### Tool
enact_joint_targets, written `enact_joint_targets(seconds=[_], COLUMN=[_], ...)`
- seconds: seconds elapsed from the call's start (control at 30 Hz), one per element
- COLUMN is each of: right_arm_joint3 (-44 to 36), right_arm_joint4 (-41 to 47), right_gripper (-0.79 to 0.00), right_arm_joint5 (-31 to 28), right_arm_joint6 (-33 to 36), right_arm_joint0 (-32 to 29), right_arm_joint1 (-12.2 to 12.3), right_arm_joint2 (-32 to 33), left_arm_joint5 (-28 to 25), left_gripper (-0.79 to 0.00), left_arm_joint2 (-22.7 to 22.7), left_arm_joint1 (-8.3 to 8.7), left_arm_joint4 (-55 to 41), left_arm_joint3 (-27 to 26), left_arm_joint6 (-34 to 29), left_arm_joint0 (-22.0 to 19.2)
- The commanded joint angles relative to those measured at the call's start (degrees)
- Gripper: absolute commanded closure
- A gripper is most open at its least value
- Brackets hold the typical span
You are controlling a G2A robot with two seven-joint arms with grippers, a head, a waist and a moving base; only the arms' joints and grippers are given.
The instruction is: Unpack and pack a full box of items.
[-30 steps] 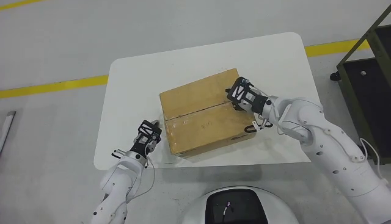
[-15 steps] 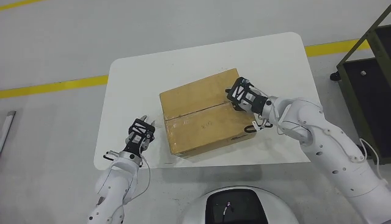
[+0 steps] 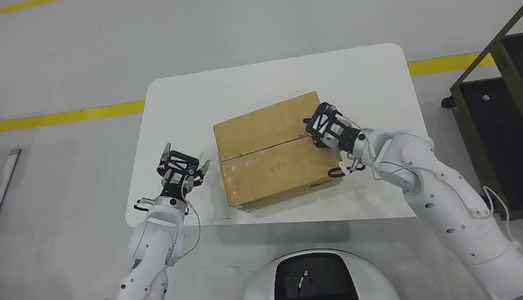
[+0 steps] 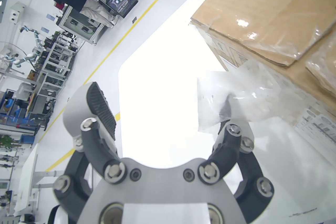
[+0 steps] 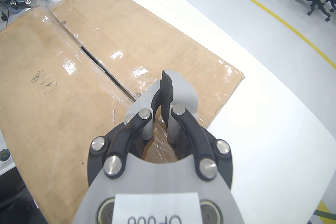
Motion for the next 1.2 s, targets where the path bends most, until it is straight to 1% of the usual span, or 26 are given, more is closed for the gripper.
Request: enact_joint_targets(seconds=[0.0, 0.13, 0.27, 0.53, 0.73, 0.83, 1.0, 1.17], right_arm_joint3=[0.0, 0.0, 0.0, -0.2, -0.4, -0.4, -0.6, -2.1], right_arm_joint4=[0.0, -0.1, -0.1, 0.2, 0.5, 0.6, 2.9, 5.1], right_gripper=[-0.003, -0.003, 0.0, -0.003, -0.009, -0.031, 0.0, 0.0], right_arm_joint5=[0.0, -0.1, -0.2, -0.4, -0.5, -0.4, 0.8, 1.9], right_arm_joint6=[0.0, 0.0, 0.2, 0.6, 0.8, 0.9, 0.9, 1.4], right_arm_joint0=[0.0, 0.0, -0.3, -0.4, -0.7, -0.9, -1.4, -1.8], right_arm_joint1=[0.0, 0.0, 0.0, -0.2, -0.2, -0.1, -0.1, 0.1], right_arm_joint2=[0.1, 0.2, 0.0, -0.4, -0.1, 0.2, 1.5, 3.8], left_arm_joint5=[0.3, 1.2, 0.4, -0.9, -2.0, -3.0, -5.0, -6.2], left_gripper=[-0.785, -0.785, -0.785, -0.785, -0.785, -0.785, -0.785, -0.785], left_arm_joint2=[0.0, -0.9, -1.1, -0.2, 1.1, 1.9, 3.8, 6.3], left_arm_joint1=[-0.06, -0.24, -0.36, -0.74, -1.14, -1.32, -1.64, -2.05], left_arm_joint4=[0.7, 0.0, 0.3, 1.2, 0.7, 0.4, 0.3, 0.2], left_arm_joint3=[-0.6, -1.9, -3.6, -5.4, -5.3, -5.9, -7.0, -7.7], left_arm_joint6=[-0.1, -0.5, -0.6, -0.5, -0.5, -0.1, 0.1, 0.0], left_arm_joint0=[0.1, -0.3, -1.2, -4.4, -7.0, -8.3, -9.8, -10.5])
